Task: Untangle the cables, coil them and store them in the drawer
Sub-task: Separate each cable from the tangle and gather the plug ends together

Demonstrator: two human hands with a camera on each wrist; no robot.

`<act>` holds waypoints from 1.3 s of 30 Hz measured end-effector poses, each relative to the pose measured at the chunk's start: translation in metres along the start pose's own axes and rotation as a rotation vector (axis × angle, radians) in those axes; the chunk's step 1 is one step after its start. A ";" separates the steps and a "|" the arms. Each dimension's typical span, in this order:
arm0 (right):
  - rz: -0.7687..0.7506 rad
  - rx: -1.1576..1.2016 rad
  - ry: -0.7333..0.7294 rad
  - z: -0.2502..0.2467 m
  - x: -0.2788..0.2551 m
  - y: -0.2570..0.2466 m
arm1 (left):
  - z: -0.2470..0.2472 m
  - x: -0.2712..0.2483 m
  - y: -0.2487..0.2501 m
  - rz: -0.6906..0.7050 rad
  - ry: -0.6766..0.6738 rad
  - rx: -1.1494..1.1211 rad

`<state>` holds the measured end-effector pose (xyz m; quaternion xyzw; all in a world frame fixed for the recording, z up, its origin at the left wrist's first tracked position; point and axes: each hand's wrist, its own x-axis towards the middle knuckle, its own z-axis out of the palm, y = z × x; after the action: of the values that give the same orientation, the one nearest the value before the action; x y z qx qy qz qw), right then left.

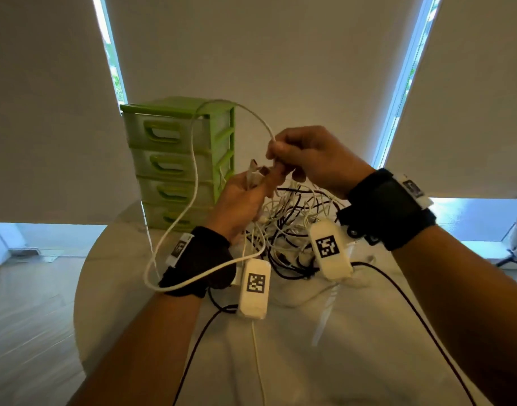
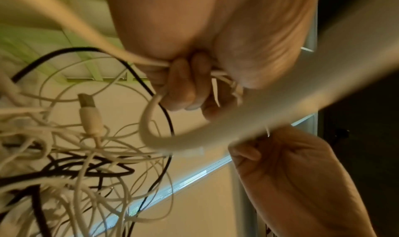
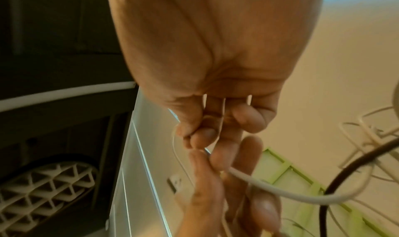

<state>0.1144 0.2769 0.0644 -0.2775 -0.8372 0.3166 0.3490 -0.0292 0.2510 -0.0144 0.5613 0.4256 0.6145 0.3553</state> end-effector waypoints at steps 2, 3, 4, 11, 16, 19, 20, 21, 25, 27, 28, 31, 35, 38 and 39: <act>0.022 0.085 0.049 -0.010 -0.005 -0.002 | 0.002 0.000 0.003 -0.009 0.003 0.051; 0.034 0.105 0.059 -0.014 -0.007 -0.001 | 0.000 0.001 0.004 -0.003 0.015 0.061; 0.052 0.074 0.047 -0.016 -0.011 0.000 | -0.001 0.001 0.005 -0.005 0.032 0.046; 0.387 -0.721 -0.385 0.002 -0.017 0.059 | -0.020 -0.005 0.024 0.006 -0.006 -0.224; 0.424 -0.583 -0.174 -0.012 -0.019 0.064 | -0.019 -0.023 0.034 0.027 -0.253 0.127; 0.472 0.174 0.034 -0.018 -0.021 0.018 | 0.002 -0.031 0.045 0.038 -0.566 0.405; 0.462 0.345 0.026 -0.021 -0.022 0.005 | 0.009 -0.031 0.046 0.018 -0.647 0.456; 0.433 0.408 0.001 -0.024 -0.025 -0.006 | 0.016 -0.032 0.046 0.005 -0.705 0.505; 0.232 0.287 0.014 -0.041 -0.034 -0.025 | 0.025 -0.029 0.036 -0.048 -0.713 0.621; 0.155 0.340 0.019 -0.060 -0.046 -0.029 | 0.018 -0.024 0.028 -0.170 -0.629 0.559; 0.124 0.375 -0.008 -0.073 -0.054 -0.030 | 0.012 -0.021 0.024 -0.253 -0.582 0.485; 0.112 0.374 -0.179 -0.112 -0.089 -0.026 | -0.013 -0.012 0.013 -0.491 -0.404 0.114; 0.465 -0.086 -0.241 -0.150 -0.131 0.005 | -0.035 -0.004 0.016 -0.534 -0.206 -0.127; 0.626 -0.322 -0.186 -0.147 -0.140 0.008 | -0.026 -0.002 0.031 -0.472 -0.184 -0.210; 0.619 -0.326 -0.134 -0.141 -0.138 0.005 | -0.018 -0.004 0.037 -0.448 -0.203 -0.224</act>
<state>0.3065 0.2328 0.0829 -0.5487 -0.7740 0.2871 0.1320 -0.0448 0.2310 0.0183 0.4691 0.4306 0.5043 0.5833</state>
